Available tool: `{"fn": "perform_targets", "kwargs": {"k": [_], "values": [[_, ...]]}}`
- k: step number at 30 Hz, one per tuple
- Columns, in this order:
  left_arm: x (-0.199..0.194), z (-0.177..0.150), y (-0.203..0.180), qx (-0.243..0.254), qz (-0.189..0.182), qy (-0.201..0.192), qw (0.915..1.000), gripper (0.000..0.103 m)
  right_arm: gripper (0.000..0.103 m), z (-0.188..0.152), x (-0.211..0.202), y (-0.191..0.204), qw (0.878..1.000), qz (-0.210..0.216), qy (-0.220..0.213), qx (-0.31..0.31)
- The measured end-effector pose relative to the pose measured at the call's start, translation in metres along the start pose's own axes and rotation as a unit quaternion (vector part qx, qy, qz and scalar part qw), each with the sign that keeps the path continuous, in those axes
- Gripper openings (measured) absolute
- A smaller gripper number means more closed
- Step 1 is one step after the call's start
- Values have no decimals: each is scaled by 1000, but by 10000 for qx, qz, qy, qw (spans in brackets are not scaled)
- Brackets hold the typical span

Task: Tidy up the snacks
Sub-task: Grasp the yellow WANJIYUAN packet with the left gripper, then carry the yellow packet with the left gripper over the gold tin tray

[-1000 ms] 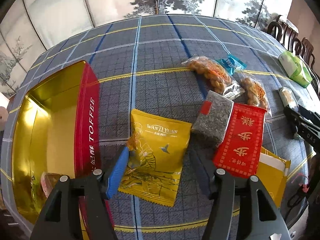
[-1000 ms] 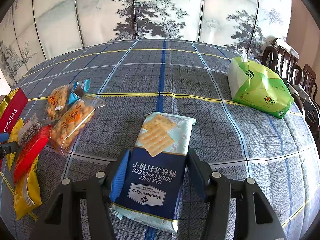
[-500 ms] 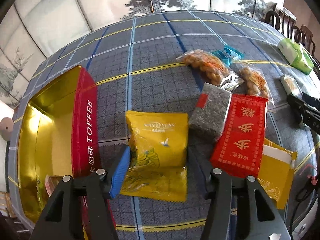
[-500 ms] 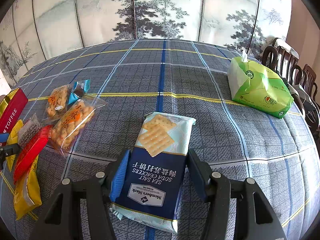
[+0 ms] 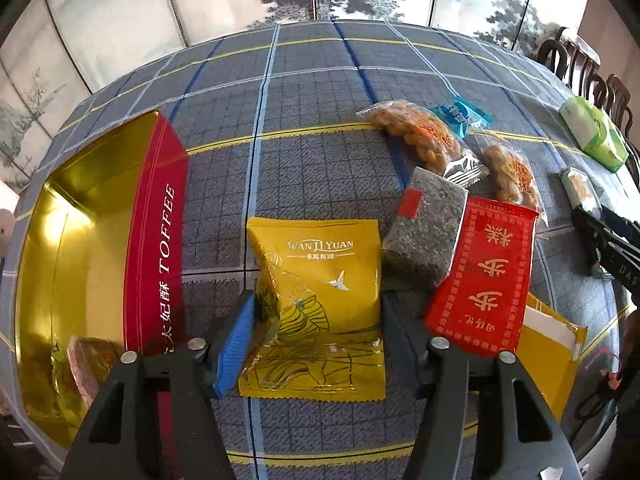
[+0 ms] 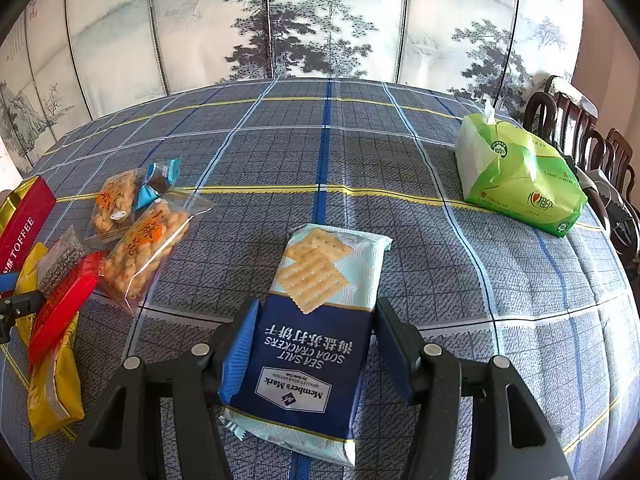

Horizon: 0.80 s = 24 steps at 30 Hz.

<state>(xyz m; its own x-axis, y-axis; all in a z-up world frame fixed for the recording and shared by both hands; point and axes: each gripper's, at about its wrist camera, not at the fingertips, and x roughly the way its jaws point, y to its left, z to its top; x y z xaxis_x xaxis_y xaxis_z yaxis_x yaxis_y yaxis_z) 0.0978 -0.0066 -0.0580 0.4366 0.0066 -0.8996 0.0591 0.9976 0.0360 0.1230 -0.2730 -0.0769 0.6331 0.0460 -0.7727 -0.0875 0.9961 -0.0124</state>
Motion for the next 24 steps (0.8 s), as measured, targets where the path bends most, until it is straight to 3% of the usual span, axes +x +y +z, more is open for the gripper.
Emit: {"fn": "perform_targets", "kwargs": {"k": [10,24], "values": [[-3,-3,-2,66,51,-7,10000,54,58,0,0,0,10000,0,0,0],[-35,-14,10,-105,-173,-101,9997,54,59,0,0,0,10000,-2,0,-4]]}}
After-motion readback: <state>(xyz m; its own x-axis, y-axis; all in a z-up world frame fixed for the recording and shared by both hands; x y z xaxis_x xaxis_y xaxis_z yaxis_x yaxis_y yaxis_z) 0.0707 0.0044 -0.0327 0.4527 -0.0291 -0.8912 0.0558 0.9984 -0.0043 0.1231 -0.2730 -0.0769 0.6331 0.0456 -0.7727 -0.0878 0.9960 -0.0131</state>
